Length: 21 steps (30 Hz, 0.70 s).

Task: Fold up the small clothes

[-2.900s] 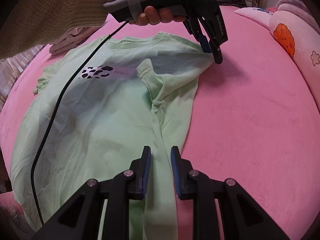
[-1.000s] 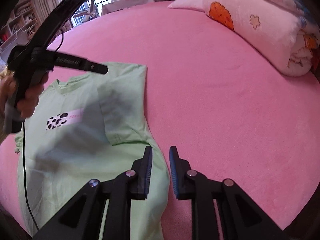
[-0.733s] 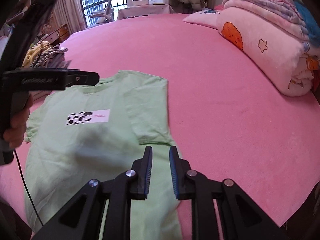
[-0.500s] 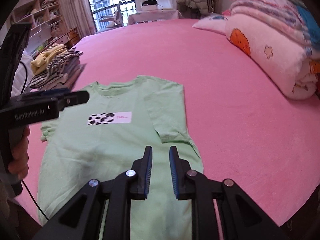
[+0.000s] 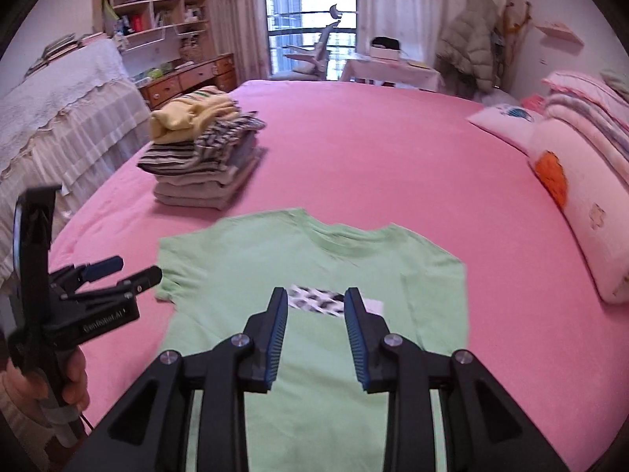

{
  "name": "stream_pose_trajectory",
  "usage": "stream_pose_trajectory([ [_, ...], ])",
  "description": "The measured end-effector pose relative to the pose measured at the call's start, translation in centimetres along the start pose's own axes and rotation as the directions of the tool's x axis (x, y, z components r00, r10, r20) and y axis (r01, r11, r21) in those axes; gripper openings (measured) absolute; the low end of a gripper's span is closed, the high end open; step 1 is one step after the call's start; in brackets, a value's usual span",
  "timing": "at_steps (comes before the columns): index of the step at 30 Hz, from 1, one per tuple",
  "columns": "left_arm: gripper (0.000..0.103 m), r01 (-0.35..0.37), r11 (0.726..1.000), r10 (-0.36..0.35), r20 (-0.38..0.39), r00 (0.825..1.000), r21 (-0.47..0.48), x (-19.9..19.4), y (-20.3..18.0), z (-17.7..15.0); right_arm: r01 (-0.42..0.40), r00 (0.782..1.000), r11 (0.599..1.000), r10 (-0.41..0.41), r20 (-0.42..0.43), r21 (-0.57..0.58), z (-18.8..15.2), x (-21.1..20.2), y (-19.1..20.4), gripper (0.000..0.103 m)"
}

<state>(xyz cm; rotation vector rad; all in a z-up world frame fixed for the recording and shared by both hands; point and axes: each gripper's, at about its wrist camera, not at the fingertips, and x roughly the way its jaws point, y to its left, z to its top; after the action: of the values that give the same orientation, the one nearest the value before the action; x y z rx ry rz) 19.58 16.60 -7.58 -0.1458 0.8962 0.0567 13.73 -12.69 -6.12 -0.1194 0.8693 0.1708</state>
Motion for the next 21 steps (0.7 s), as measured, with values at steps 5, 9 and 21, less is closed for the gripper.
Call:
stream_pose_trajectory([
  [5,0.069,-0.026,0.984,0.015,-0.06,0.998,-0.176,3.7,6.1,-1.6,-0.05,0.998,0.997,0.049,-0.028,-0.065,3.3,4.7,5.2,0.03],
  [9,0.069,-0.008,0.961,-0.023,-0.109,0.994,-0.278,7.0,8.8,-3.1,-0.116,0.991,0.989,0.109,-0.076,-0.096,5.7,9.3,9.1,0.03],
  [21,0.067,0.201,0.842,-0.258,-0.046,0.965,-0.501,12.0,11.3,-5.9,-0.348,0.895,0.925,0.279,-0.349,-0.154,7.5,23.0,21.2,0.03],
])
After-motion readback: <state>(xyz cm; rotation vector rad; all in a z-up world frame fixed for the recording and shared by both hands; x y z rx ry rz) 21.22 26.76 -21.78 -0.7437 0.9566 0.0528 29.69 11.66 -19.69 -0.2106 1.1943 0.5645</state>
